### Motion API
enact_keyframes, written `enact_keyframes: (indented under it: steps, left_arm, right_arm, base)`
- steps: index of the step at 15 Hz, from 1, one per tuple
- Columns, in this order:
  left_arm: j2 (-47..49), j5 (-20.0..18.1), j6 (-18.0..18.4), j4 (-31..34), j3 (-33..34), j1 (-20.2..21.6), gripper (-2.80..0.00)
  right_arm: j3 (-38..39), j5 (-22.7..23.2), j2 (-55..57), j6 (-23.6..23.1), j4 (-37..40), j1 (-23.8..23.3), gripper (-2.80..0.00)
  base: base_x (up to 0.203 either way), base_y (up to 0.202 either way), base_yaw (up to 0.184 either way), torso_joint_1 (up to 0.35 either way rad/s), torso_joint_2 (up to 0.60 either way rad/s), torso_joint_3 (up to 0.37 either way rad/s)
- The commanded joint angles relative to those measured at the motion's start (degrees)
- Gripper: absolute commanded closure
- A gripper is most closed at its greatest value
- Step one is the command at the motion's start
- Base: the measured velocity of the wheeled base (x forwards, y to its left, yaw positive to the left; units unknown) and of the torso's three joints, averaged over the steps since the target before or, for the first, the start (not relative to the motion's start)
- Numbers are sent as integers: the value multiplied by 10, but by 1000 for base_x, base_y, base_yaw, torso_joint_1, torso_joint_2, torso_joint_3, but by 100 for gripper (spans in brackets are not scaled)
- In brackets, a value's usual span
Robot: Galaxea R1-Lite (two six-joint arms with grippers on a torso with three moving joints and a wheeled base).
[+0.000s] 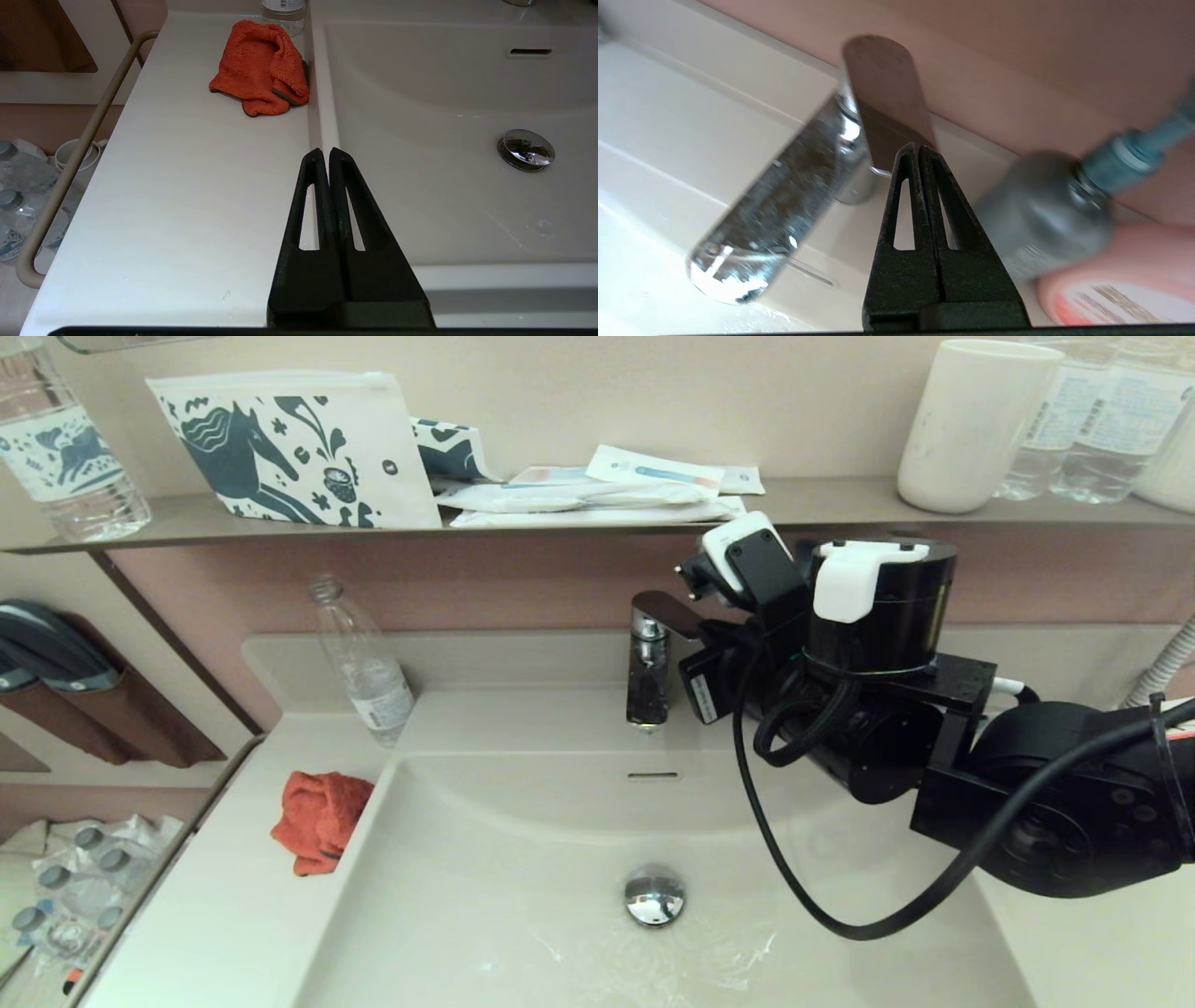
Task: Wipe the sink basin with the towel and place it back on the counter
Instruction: Pick up the cloth
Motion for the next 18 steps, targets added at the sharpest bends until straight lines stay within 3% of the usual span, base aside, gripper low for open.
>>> enact_keyframes:
  steps: [1, 8, 10, 12, 14, 18]
  left_arm:
    - [0, 0, 0, 0, 0, 0, 0]
    - [0, 0, 0, 0, 0, 0, 0]
    - [0, 0, 0, 0, 0, 0, 0]
    - [0, 0, 0, 0, 0, 0, 0]
    - [0, 0, 0, 0, 0, 0, 0]
    - [0, 0, 0, 0, 0, 0, 0]
  right_arm:
    - [19, -8, -8, -1, 1, -1, 0]
    - [31, -23, -88, 1, 0, -1, 0]
    - [84, -26, -138, 3, 0, -3, 0]
    - [184, -27, -218, 5, 0, -21, 0]
    - [262, -27, -300, 10, 1, -71, 0]
    - [360, -5, -439, 15, 34, -259, 0]
  base:
    - [0, 0, 0, 0, 0, 0]
    - [0, 0, 0, 0, 0, 0]
    - [0, 0, 0, 0, 0, 0]
    - [0, 0, 0, 0, 0, 0]
    - [0, 0, 0, 0, 0, 0]
    - [0, 0, 0, 0, 0, 0]
